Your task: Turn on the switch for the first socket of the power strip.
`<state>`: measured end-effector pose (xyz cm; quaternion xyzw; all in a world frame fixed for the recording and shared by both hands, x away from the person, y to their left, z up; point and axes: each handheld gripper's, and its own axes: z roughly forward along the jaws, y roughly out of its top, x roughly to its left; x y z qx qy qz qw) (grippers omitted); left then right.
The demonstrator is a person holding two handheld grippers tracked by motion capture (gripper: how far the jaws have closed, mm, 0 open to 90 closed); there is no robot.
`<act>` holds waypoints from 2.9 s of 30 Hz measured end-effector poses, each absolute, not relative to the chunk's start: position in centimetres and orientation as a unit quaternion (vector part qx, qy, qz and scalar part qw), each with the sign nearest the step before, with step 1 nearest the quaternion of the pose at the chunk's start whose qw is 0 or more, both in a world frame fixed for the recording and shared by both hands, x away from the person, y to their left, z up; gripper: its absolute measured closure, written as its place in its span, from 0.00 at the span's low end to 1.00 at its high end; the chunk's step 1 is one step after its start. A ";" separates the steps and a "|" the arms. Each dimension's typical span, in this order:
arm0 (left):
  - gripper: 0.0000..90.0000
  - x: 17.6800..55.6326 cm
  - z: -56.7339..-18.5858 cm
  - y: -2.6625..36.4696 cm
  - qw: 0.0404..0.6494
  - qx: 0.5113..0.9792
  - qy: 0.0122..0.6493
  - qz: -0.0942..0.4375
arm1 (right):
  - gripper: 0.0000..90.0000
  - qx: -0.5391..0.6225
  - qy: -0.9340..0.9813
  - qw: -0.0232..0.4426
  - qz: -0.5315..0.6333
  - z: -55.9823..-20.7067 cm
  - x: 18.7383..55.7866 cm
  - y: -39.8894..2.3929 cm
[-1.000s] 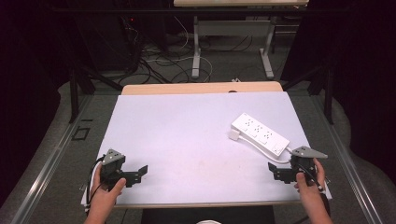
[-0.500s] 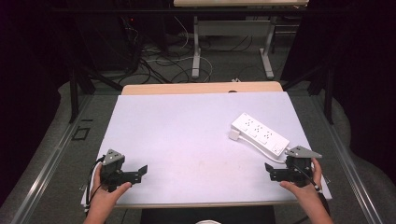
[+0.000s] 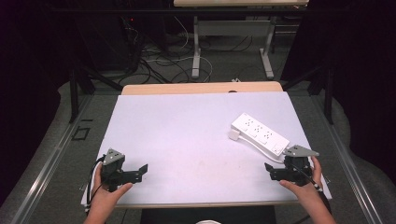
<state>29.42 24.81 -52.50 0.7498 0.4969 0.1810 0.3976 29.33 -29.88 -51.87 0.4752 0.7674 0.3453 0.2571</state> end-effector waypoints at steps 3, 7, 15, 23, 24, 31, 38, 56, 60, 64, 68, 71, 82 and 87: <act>0.00 29.3 -52.4 24.8 0.398 0.748 0.498 0.185 | 0.16 0.485 0.764 0.238 0.353 -51.5 29.5 -29.9; 0.00 29.3 -52.4 24.7 0.397 0.748 0.499 0.185 | 0.17 0.499 0.761 0.218 0.353 -51.2 29.9 -29.9; 0.00 29.2 -52.4 24.7 0.398 0.745 0.501 0.188 | 0.19 0.501 0.775 0.201 0.328 -51.0 30.5 -29.9; 0.00 29.2 -52.4 24.6 0.403 0.741 0.502 0.191 | 0.23 0.495 0.788 0.191 0.313 -50.4 30.6 -29.8; 0.00 29.2 -52.3 24.6 0.401 0.743 0.501 0.188 | 0.24 0.495 0.790 0.189 0.309 -50.2 30.7 -29.9; 0.00 29.2 -52.5 24.5 0.403 0.742 0.499 0.195 | 0.25 0.489 0.802 0.179 0.293 -49.5 31.0 -30.0; 0.00 29.2 -52.5 24.5 0.398 0.747 0.497 0.191 | 0.27 0.484 0.808 0.179 0.283 -48.6 31.5 -30.1; 0.02 29.2 -52.6 24.6 0.397 0.747 0.498 0.191 | 0.36 0.465 0.830 0.177 0.250 -46.3 33.7 -29.7; 0.02 29.2 -52.6 24.5 0.398 0.744 0.501 0.190 | 0.39 0.456 0.837 0.177 0.246 -45.6 34.4 -29.8; 0.02 29.3 -52.6 24.6 0.395 0.748 0.498 0.190 | 0.40 0.456 0.838 0.179 0.241 -45.1 34.9 -29.7; 0.02 29.3 -52.7 24.5 0.397 0.746 0.499 0.190 | 0.40 0.454 0.839 0.183 0.237 -44.6 35.5 -29.5; 0.02 29.3 -52.7 24.6 0.395 0.748 0.498 0.190 | 0.40 0.448 0.843 0.182 0.235 -44.4 36.0 -29.4; 0.02 29.3 -52.7 24.5 0.396 0.748 0.498 0.190 | 0.43 0.465 0.842 0.181 0.206 -43.9 37.4 -29.1; 0.02 29.3 -52.7 24.5 0.398 0.746 0.498 0.190 | 0.43 0.481 0.835 0.173 0.202 -43.9 38.2 -29.0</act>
